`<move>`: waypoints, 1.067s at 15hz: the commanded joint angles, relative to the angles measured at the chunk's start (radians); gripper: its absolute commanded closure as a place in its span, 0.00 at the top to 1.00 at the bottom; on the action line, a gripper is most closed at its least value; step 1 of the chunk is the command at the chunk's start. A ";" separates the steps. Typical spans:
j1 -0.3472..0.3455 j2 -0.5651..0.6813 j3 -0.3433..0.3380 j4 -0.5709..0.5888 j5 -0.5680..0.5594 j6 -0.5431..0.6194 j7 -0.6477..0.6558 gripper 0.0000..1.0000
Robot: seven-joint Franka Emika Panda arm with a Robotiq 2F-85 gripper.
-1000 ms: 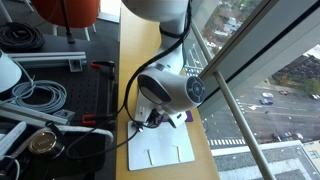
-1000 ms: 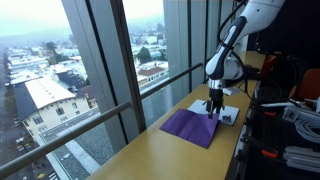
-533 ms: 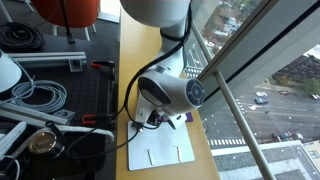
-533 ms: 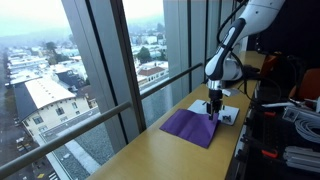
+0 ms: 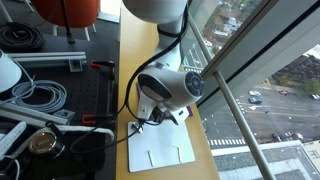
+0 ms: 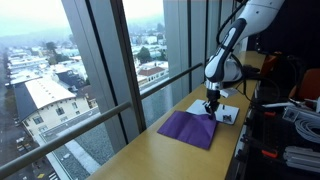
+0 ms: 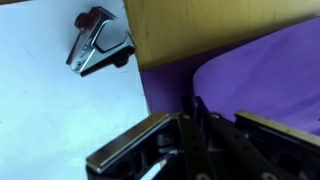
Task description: Open the folder
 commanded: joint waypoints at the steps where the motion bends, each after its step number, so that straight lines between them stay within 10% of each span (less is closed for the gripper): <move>1: 0.133 -0.081 -0.104 -0.095 -0.124 0.140 0.146 0.00; 12: 0.716 -0.227 -0.622 -0.234 -0.524 0.251 0.585 0.00; 16: 1.029 -0.233 -0.886 -0.289 -0.703 0.333 0.735 0.00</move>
